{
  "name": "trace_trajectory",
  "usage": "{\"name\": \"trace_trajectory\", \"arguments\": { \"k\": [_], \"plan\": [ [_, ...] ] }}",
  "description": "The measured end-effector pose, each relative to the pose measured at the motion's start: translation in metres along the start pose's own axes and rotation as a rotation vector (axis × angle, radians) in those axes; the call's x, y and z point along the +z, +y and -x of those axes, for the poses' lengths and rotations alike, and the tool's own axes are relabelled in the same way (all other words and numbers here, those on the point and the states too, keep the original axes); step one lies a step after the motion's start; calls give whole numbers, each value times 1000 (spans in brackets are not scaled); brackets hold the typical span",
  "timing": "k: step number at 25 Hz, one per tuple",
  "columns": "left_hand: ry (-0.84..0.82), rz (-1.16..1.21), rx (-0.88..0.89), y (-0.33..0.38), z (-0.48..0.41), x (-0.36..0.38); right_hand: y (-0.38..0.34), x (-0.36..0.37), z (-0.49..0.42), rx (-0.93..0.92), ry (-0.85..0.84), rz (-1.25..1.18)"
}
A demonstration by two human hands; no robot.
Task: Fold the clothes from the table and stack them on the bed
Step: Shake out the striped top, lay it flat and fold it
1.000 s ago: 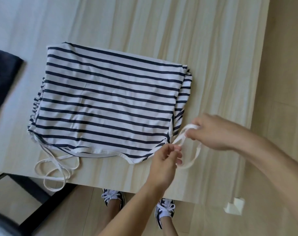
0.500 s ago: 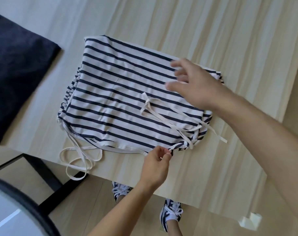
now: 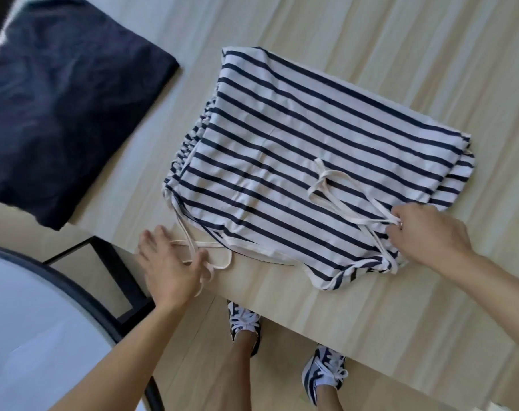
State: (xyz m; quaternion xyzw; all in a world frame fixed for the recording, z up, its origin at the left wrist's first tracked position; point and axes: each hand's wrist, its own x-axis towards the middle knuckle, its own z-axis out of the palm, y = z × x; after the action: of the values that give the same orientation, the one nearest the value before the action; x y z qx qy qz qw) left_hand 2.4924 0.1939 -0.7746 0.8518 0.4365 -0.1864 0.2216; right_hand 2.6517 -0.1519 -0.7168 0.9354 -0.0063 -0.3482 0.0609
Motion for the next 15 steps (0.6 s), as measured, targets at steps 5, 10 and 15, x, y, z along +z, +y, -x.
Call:
{"name": "trace_trajectory", "arguments": {
  "k": [5,10,15],
  "plan": [
    [8,-91,95,-8,-2,-6,-69,-91,-4,-98,-296,-788],
    [-3,307,-15,14,-1,-36,-136,-113,5,-247,-24,-505],
    [-300,746,30,76,9,-105,-183,-67,57,-607,-499,-745]
  ]
}}
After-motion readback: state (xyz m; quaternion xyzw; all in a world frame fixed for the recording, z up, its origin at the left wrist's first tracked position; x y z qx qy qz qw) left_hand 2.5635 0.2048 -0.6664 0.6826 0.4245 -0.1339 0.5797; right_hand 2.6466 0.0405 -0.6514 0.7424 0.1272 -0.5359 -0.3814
